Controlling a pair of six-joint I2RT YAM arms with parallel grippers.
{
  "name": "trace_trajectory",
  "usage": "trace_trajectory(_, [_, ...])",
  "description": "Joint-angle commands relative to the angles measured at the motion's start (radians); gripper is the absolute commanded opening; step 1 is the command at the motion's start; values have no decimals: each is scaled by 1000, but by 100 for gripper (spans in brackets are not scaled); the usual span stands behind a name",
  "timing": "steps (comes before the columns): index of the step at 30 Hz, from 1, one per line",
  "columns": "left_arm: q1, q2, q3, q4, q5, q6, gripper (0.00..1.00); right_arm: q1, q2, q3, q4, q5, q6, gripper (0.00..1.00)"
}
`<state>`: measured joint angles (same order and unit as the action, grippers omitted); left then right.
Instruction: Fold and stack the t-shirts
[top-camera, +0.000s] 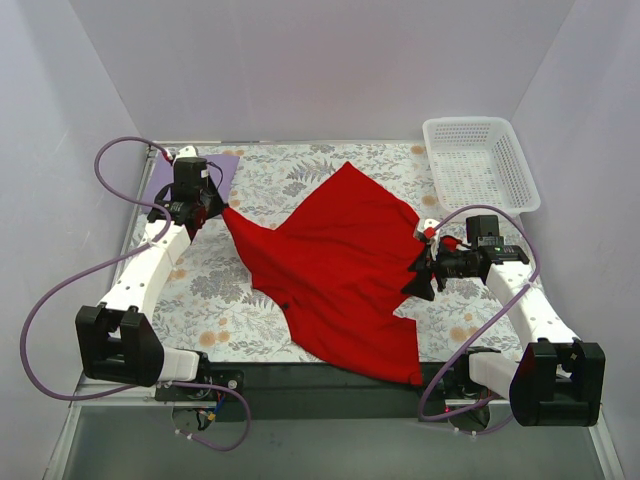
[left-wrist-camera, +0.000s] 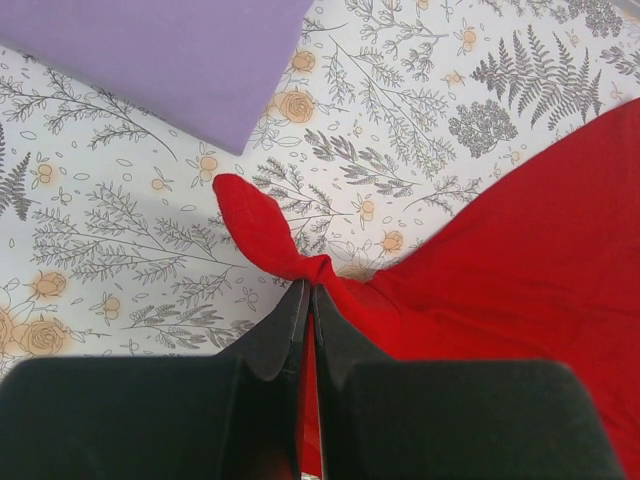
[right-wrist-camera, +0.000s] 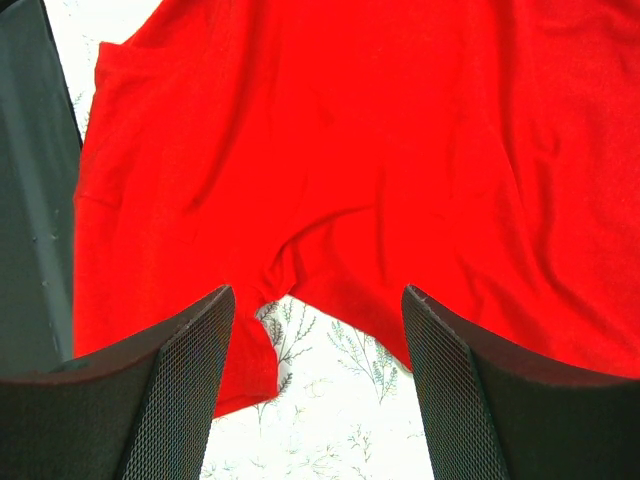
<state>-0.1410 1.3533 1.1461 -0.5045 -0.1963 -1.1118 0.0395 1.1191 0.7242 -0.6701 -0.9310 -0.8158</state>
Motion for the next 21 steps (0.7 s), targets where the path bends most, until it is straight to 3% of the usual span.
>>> trace_trajectory(1, [4,-2,46,7,-37,21,0,-4,-4,1,18,-26,-13,74])
trace_trajectory(11, [6,23,67,1,-58,32,0,-6,-8,0,18,-26,-14,74])
trace_trajectory(15, [12,14,46,-34,-121,1,39,-4,-12,-2,18,-25,-14,74])
trace_trajectory(16, [15,4,37,-38,-127,-19,55,-4,-13,-2,17,-25,-16,74])
trace_trajectory(19, [26,-77,-35,-40,-106,-36,66,-4,-15,-6,15,-25,-25,75])
trace_trajectory(21, [26,-153,-95,-42,-59,-34,67,-4,-13,-15,9,-37,-54,75])
